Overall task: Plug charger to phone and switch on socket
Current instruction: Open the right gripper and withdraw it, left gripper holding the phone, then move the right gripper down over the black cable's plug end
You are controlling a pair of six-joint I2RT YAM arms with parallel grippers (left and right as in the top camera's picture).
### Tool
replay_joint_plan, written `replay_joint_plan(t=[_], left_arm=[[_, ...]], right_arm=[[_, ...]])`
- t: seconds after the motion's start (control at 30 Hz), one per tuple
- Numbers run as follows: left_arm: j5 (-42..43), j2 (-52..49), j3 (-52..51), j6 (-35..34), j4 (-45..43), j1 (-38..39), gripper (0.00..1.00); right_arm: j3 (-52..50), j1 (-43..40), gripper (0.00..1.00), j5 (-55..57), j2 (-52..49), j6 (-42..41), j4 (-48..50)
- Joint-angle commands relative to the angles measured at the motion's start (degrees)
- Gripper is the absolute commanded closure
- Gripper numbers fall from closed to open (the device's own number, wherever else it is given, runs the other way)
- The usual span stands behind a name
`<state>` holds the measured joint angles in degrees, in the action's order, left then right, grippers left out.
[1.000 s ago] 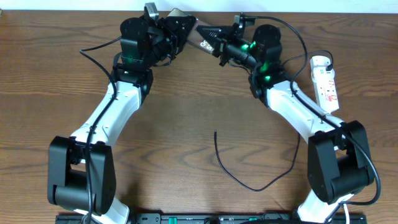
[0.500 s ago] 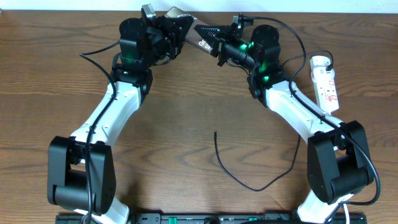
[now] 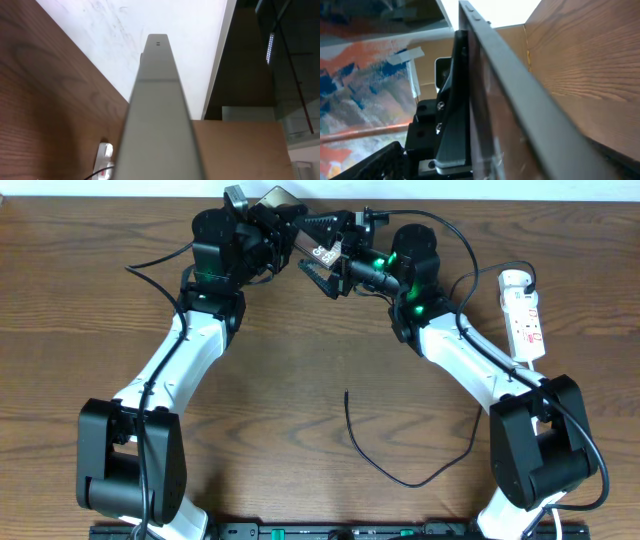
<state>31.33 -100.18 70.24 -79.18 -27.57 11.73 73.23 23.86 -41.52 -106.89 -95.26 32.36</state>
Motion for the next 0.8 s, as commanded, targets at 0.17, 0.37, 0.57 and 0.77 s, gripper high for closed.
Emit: replay_joint_plan(t=[0.17,0.37,0.57,0.77], left_arm=[[1.4,0.7,0.9,1.1,-1.0,-1.8,0.93],[9.3,0.7,0.9,1.1,-1.0,-8.7,0.93],[22.8,0.7,0.9,1.8,-1.0,-15.8,0.93],[37.7,0.7,0.9,6.4,-1.1,-20.4,0.92]], right_arm=[[0.7,-1.2,0.01,-1.6,0.0,1.1,0.7],[0.7,-2.9,0.01,-3.5,0.0,4.7,0.7],[0.7,-4.0,0.01,-6.8,0.0,16.2,0.2],[0.8,-4.2,0.01,-8.5,0.0,27.5,-8.2]])
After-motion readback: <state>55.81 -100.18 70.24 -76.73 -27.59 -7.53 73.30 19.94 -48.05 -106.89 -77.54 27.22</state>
